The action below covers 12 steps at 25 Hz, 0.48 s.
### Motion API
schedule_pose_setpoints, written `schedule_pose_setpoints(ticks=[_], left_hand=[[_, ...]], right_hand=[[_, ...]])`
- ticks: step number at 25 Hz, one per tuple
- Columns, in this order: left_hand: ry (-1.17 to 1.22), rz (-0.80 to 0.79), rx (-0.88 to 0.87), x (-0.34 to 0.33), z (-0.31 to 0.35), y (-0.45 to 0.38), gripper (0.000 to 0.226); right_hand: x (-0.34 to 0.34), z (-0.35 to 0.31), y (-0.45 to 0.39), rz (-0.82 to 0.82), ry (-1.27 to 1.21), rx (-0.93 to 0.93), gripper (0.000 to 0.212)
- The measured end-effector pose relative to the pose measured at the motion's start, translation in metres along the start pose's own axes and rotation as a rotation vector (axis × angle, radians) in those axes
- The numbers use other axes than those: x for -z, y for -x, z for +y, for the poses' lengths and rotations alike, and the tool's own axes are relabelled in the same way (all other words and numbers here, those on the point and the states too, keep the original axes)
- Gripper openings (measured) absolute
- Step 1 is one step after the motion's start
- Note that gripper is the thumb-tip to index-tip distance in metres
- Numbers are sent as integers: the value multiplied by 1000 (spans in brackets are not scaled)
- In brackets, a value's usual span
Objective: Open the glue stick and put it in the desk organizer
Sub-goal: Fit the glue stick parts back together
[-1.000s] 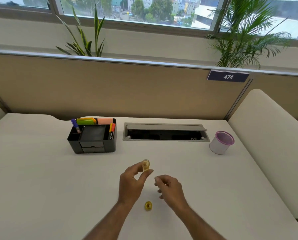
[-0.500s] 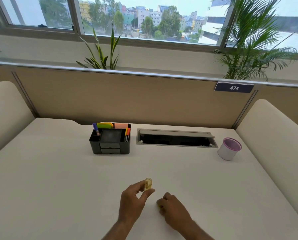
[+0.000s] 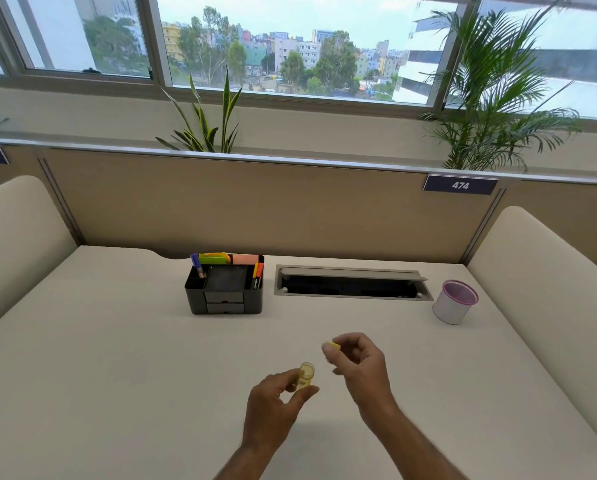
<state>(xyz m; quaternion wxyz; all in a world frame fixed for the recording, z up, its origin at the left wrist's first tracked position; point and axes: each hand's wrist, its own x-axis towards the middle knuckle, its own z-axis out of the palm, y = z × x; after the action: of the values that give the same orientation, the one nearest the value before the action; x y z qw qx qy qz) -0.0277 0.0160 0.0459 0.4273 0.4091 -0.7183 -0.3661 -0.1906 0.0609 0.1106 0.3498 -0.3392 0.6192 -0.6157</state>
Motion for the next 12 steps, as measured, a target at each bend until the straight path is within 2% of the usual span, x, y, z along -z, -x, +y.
schedule_pose_setpoints(ticks=[7,12], left_hand=[[-21,-8,-72,5,10,-1,42],[-56,-12,-106,9,15,-2,35]], right_hand=[[-11,-9,16,-125,155,137,33],[-8,-6,19,-178,317,181,31]])
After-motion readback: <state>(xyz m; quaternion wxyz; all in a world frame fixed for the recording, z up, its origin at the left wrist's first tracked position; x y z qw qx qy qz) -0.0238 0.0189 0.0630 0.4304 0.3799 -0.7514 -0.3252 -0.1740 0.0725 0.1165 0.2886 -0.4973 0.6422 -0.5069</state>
